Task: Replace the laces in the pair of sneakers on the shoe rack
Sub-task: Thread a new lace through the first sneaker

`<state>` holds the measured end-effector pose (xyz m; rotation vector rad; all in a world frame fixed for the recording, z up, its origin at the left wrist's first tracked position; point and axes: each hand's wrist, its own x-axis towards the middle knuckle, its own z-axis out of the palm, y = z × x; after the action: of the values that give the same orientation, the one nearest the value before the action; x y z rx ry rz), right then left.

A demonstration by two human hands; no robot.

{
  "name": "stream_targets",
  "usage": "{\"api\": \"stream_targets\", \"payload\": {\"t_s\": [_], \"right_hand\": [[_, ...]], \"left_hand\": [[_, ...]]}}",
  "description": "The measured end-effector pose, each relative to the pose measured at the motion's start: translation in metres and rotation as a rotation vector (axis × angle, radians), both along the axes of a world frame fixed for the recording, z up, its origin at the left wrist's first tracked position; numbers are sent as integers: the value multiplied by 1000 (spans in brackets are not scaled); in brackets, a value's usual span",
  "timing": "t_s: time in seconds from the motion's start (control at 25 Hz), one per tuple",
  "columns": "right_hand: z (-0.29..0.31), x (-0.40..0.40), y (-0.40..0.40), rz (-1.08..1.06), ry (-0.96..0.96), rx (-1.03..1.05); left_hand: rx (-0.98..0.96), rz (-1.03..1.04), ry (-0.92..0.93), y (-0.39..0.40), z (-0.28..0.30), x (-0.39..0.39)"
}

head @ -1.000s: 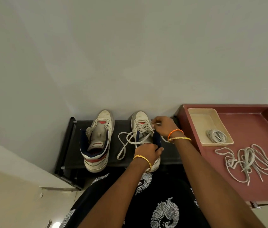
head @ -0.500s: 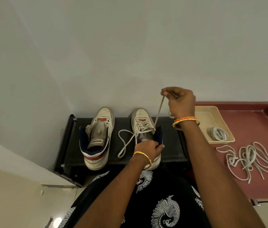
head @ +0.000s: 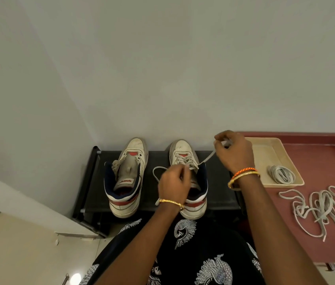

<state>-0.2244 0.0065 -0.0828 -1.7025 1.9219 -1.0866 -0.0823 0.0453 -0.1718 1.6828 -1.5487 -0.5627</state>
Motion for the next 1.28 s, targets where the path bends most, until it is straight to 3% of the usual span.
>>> {"api": "stream_targets", "payload": {"t_s": [0.08,0.16,0.24,0.32,0.36,0.44,0.56,0.64,0.8,0.92,1.0,1.12,1.28], "right_hand": [[-19,3,-1,111,33,132],[-35,9,-3,141,-10,223],[-47,12,-6,113,-58,293],[-52,11,-9,98,-62,339],[-55,11,-11,104,-53,358],[-59,12,-18,148,-17,428],[-56,18,-36,211,-63,647],[-55,16,-46,226,-154,788],[-60,-8,-45,329,0,943],[-70,-19,-40,305,-137,836],[-69,-28,-35,109,-192,665],[-62,-50,-25,-202,-96,467],[-51,-40,-9,-251,-88,364]], "left_hand": [[89,193,-36,-6,1,13],[380,143,-3,-15,4,15],[505,30,362,-25,14,10],[469,-60,714,-34,26,7],[436,-59,719,-39,27,8],[429,17,509,-48,20,12],[607,28,291,-44,3,20],[663,5,257,-43,-7,23],[572,43,323,-43,-16,27],[508,152,381,-42,-20,31],[460,236,331,-41,-19,34],[420,302,248,-40,-16,32],[434,286,174,-39,-16,28]]}}
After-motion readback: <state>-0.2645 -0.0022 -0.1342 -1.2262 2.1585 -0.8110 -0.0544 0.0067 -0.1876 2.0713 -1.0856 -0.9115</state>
